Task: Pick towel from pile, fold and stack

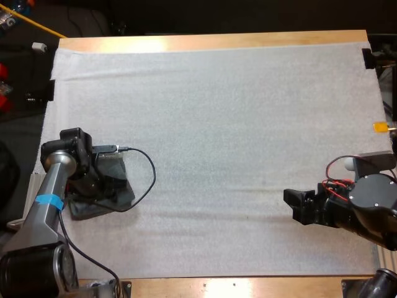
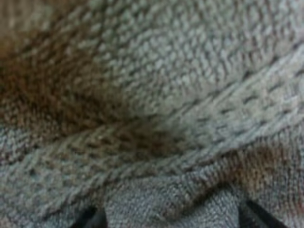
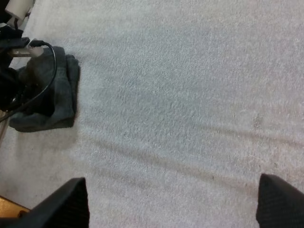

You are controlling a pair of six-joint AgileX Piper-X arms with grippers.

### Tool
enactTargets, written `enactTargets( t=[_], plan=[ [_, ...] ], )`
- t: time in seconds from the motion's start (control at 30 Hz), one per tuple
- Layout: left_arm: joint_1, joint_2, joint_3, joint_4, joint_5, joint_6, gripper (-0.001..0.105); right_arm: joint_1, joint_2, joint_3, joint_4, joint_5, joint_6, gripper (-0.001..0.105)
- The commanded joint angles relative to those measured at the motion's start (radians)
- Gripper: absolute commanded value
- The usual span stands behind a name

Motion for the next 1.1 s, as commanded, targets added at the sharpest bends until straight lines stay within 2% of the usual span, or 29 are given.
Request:
enactTargets(
  t=[0.0,0.3,0.6,0.87,1.07],
  plan=[
    [-0.004,-0.010,-0.009,0.004,-0.017,-0.013,0.058,-0.003,-0.001,-0.005,0.002,-0.005,-0.010,0.070],
    [-0.004,-0.035,-0.120,-0.036,-0.017,-0.014,0.058,-0.003,-0.001,-0.005,0.002,-0.005,-0.010,0.070],
    [-0.004,0.009,-0.123,-0.177,-0.017,-0.035,0.058,-0.003,-0.001,-0.005,0.002,-0.005,-0.010,0.070],
    [-0.004,0.143,-0.123,-0.140,0.004,-0.035,0.058,-0.003,-0.001,-0.005,0.002,-0.005,-0.010,0.070],
    [-0.004,0.102,-0.165,-0.113,0.053,-0.027,0.058,-0.003,-0.001,-0.005,0.000,-0.005,-0.010,0.070]
  ],
)
